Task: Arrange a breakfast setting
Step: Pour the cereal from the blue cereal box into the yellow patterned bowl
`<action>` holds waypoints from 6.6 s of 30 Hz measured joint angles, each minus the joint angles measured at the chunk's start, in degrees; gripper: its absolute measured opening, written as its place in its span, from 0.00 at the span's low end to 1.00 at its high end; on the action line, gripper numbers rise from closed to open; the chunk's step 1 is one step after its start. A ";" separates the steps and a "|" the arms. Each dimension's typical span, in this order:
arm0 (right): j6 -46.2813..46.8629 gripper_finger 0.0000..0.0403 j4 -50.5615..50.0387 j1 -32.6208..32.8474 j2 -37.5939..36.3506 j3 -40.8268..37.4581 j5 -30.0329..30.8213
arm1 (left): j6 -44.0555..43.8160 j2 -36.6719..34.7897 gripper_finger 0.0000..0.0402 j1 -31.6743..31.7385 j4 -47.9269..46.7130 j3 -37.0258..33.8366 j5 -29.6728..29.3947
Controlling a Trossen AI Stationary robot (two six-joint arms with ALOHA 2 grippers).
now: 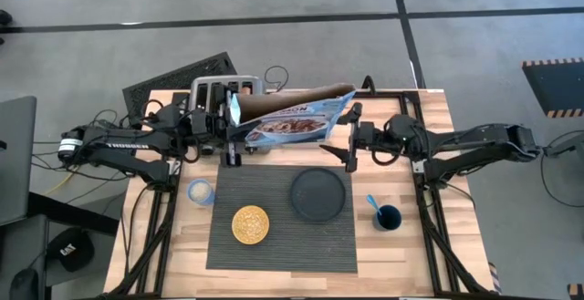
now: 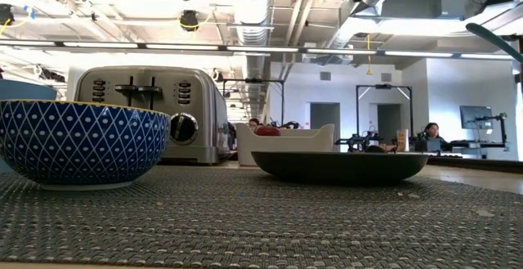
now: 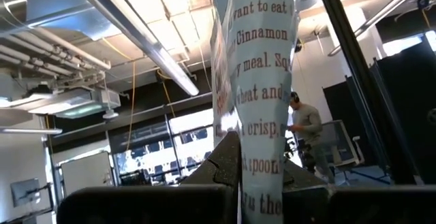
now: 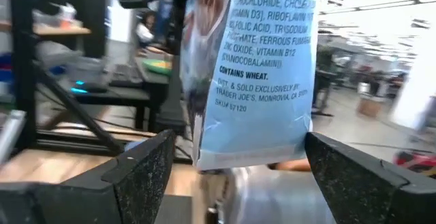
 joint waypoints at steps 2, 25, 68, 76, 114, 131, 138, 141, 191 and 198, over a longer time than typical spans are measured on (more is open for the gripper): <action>1.03 0.89 1.49 -0.71 0.75 -0.02 -1.86 | 0.27 -0.02 0.00 -0.02 0.20 0.01 0.03; 5.02 0.88 7.57 -4.71 2.23 0.07 0.21 | 0.34 0.24 0.00 -0.97 2.47 -0.03 4.94; 1.44 0.59 12.67 -4.30 10.41 4.76 -12.64 | -0.08 1.29 0.00 -0.98 4.31 -0.10 4.07; -0.95 0.18 8.68 -4.79 8.15 4.55 -12.61 | -2.04 0.93 0.00 -1.00 -1.24 0.06 1.20; 2.46 0.17 -20.30 -6.22 -4.52 4.61 -12.70 | -0.80 7.69 0.06 -0.13 -25.39 0.03 -10.90; 4.00 0.73 -27.08 -7.00 -12.42 4.76 -10.34 | 1.36 4.60 0.00 -0.09 -22.59 -0.12 -7.08; 1.90 0.74 -32.71 -9.52 -17.02 3.74 -10.48 | 1.96 1.60 0.00 -0.09 -18.44 -0.07 -3.53; 1.24 0.74 -21.34 -10.43 -16.42 -1.53 -15.45 | 2.30 1.65 0.00 -0.13 -16.11 -0.05 -1.76; 6.09 0.91 32.51 -7.99 -0.78 -9.16 -16.62 | -0.28 6.88 0.00 1.79 -6.73 -0.03 -2.19; 6.01 0.70 32.69 -8.15 -0.78 -9.16 -15.91 | -0.25 6.88 0.00 1.79 -6.75 -0.03 -2.16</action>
